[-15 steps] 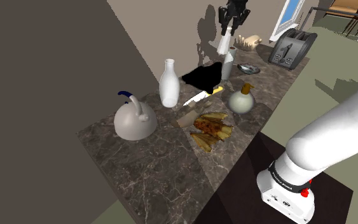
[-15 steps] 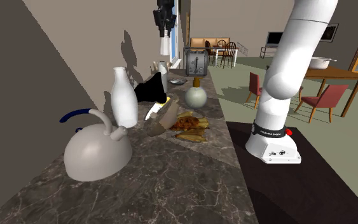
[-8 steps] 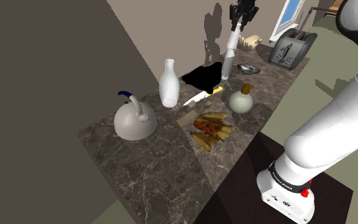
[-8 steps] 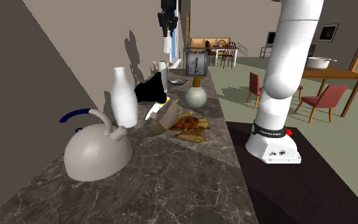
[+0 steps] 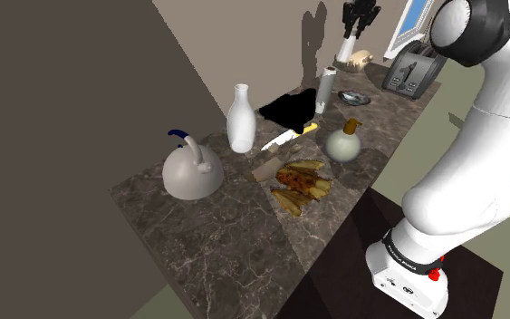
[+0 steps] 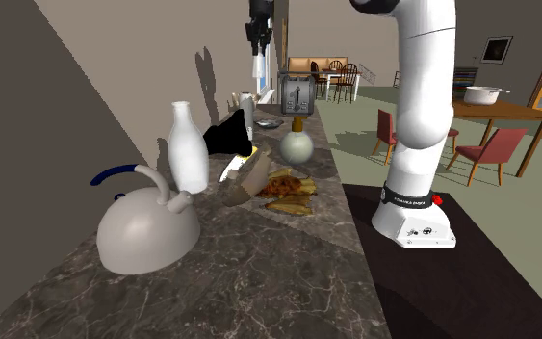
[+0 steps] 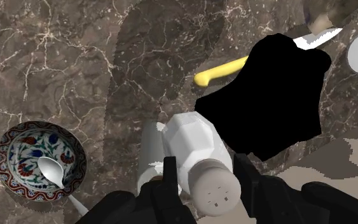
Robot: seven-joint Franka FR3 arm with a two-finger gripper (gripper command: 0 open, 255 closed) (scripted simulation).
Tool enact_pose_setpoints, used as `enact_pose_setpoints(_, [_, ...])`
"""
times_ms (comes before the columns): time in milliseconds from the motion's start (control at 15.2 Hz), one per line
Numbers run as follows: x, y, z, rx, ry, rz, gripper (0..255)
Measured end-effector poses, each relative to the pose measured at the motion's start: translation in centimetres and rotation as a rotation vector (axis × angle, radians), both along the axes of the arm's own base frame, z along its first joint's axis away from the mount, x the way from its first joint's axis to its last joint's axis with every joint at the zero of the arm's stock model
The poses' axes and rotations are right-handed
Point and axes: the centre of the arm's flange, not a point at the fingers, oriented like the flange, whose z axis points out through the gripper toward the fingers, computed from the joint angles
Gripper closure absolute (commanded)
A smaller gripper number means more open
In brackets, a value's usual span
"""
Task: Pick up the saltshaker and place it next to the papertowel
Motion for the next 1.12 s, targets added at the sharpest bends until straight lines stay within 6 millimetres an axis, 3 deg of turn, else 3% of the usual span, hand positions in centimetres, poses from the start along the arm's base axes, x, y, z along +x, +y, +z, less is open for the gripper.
enact_pose_setpoints(396, [0.8,-7.7,0.3,-0.002,-0.003,-0.003,255])
enact_pose_setpoints(462, [0.9,-8.2,-0.2,0.001,0.001,0.000,255])
enact_pose_setpoints(1122, [0.9,-8.6,-5.1,0.000,0.001,0.002,255])
